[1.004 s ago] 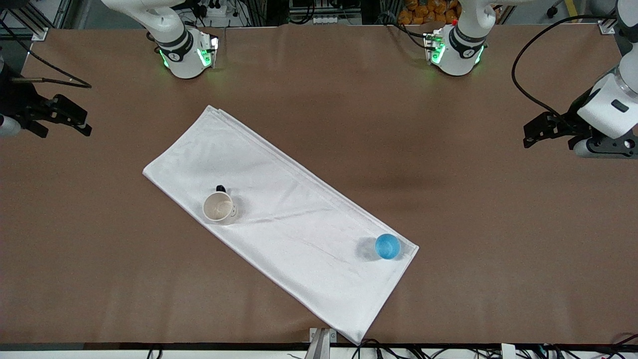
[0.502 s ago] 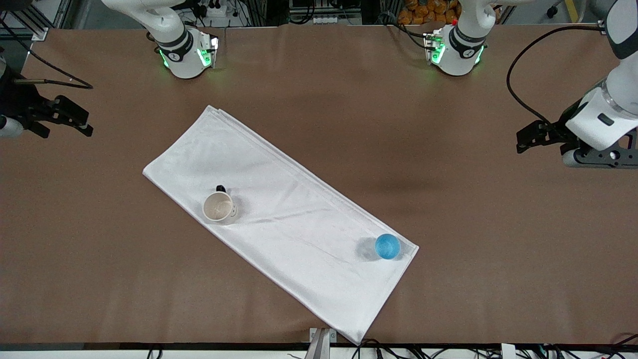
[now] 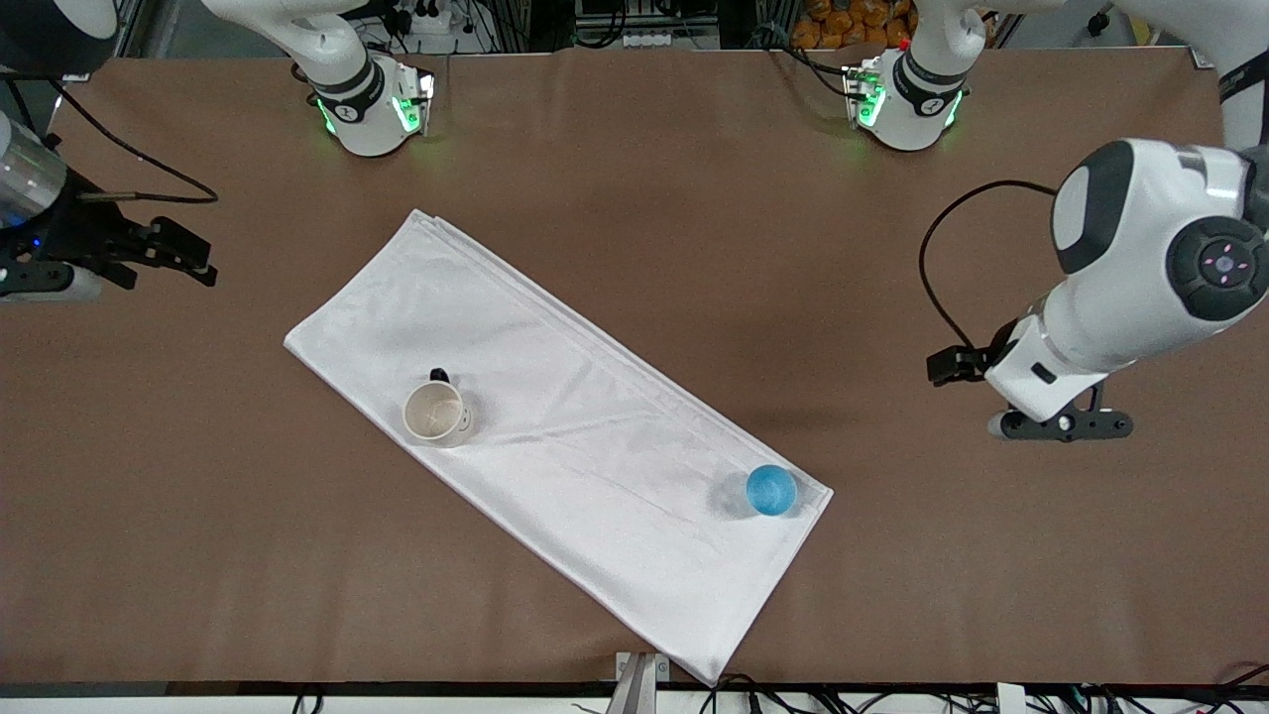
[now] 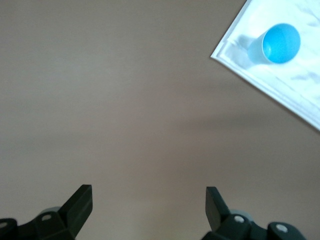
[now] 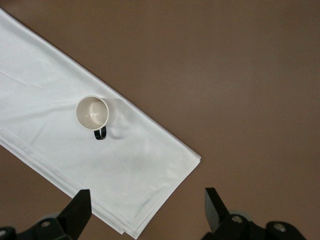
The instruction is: Place blue cup into white mug on table
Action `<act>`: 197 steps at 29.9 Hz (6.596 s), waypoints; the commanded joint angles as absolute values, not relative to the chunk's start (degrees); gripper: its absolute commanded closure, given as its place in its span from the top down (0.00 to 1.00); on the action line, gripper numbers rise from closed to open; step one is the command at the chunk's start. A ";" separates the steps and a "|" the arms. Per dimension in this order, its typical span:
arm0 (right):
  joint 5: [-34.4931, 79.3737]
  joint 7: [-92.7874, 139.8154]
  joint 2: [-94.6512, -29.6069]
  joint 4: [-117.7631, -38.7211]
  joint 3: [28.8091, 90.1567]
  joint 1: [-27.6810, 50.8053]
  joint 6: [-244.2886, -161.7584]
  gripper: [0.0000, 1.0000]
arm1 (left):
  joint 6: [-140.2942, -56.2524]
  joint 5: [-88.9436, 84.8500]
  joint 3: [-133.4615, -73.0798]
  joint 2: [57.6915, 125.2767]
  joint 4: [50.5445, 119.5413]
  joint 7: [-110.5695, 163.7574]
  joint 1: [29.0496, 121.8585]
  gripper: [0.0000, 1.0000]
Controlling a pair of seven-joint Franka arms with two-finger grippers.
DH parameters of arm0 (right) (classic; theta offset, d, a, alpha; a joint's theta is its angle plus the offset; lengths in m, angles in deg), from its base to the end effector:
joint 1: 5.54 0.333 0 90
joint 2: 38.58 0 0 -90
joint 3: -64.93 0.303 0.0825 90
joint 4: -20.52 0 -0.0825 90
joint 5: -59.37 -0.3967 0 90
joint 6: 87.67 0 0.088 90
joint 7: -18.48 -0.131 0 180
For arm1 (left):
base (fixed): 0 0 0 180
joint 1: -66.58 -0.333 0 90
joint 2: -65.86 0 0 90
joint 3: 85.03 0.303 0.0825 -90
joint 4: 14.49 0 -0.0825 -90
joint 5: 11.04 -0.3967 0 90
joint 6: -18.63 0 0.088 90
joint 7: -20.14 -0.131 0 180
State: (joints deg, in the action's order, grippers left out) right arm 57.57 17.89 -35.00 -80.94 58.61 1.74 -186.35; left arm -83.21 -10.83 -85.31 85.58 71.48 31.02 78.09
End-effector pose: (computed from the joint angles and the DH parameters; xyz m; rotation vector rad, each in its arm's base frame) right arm 0.5575 0.0117 0.5380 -3.1034 -0.0032 -0.0203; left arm 0.6491 -0.1356 0.4259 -3.1317 0.0231 0.1048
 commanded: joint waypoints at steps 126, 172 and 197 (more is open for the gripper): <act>57.44 -35.82 -69.59 -71.43 59.13 49.65 -212.56 0.00 | -108.20 -15.70 -86.35 83.45 94.57 69.10 92.42 0.00; 63.06 -45.15 -80.07 -56.82 58.96 58.10 -209.49 1.00 | -110.39 -13.41 -95.31 74.04 105.91 70.86 92.60 0.00; 63.94 -43.57 -72.33 -62.80 59.04 58.54 -209.04 1.00 | -121.20 -13.32 -100.33 73.59 111.54 74.99 93.03 0.00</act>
